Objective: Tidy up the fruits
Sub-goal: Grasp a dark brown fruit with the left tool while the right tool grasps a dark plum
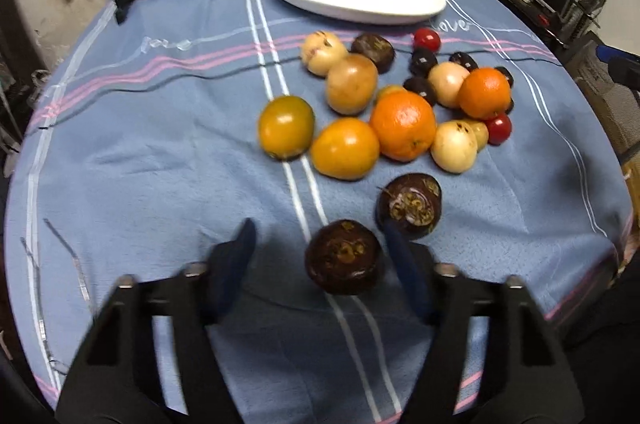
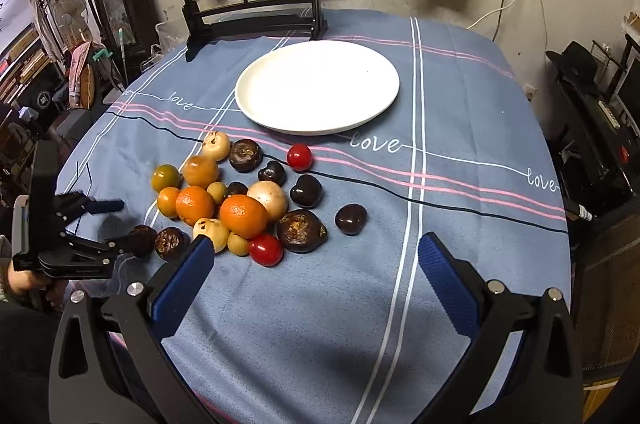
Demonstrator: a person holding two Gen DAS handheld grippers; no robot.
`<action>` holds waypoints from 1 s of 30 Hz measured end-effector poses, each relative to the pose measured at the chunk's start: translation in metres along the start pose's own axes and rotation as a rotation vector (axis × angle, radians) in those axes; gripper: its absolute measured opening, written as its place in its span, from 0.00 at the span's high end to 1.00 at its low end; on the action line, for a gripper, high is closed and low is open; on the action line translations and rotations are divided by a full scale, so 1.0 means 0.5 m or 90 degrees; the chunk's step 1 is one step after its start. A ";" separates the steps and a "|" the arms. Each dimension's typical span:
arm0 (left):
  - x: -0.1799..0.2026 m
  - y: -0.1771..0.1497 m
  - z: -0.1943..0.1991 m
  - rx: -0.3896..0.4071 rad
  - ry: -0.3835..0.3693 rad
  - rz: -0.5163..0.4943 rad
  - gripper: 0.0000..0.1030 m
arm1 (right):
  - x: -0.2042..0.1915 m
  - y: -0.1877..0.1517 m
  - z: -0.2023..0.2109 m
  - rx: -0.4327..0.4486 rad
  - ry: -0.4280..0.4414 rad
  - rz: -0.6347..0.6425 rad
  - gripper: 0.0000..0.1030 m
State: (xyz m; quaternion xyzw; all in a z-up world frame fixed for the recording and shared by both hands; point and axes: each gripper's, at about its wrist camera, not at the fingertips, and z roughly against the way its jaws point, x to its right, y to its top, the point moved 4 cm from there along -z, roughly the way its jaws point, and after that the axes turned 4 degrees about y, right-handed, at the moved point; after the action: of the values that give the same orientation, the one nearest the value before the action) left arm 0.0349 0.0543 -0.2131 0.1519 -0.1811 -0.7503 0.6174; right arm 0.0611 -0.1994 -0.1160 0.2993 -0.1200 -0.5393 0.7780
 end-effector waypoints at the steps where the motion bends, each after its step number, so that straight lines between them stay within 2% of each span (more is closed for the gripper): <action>1: 0.006 -0.003 -0.004 -0.006 -0.027 0.000 0.56 | 0.003 -0.001 -0.002 -0.002 0.002 -0.006 0.01; 2: 0.011 -0.004 -0.006 -0.009 -0.035 -0.002 0.59 | 0.005 -0.001 -0.003 -0.004 0.003 -0.010 0.01; 5: 0.022 -0.005 -0.014 -0.009 -0.027 -0.023 0.59 | 0.012 -0.003 -0.006 -0.008 0.006 -0.022 0.01; 10: 0.013 -0.022 -0.028 -0.022 -0.055 -0.002 0.58 | 0.011 -0.004 -0.010 -0.011 0.012 -0.024 0.01; 13: 0.023 -0.027 -0.025 -0.017 -0.033 -0.021 0.58 | 0.017 -0.007 -0.017 -0.021 0.017 -0.033 0.01; 16: 0.014 -0.025 -0.024 -0.017 -0.028 -0.005 0.59 | 0.033 -0.013 -0.041 -0.038 0.034 -0.053 0.01; 20: -0.008 -0.026 -0.004 -0.002 -0.010 0.025 0.59 | 0.030 -0.029 -0.090 -0.068 0.039 -0.022 0.02; 23: -0.025 -0.024 0.011 0.004 -0.007 0.057 0.59 | 0.019 -0.046 -0.128 -0.096 0.069 -0.011 0.12; 25: -0.037 -0.030 0.025 0.007 -0.006 0.074 0.59 | 0.019 -0.050 -0.145 -0.103 0.078 -0.005 0.23; 28: -0.045 -0.034 0.036 0.009 0.003 0.083 0.59 | 0.048 -0.039 -0.163 -0.093 0.058 -0.023 0.29; 30: -0.048 -0.037 0.042 0.010 0.007 0.089 0.59 | 0.089 -0.029 -0.168 -0.079 0.023 -0.044 0.29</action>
State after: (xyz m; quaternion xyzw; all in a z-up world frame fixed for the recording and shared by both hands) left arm 0.0140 0.0828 -0.2030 0.1475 -0.1940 -0.7032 0.6679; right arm 0.1103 -0.2152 -0.1973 0.2644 -0.0619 -0.5669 0.7778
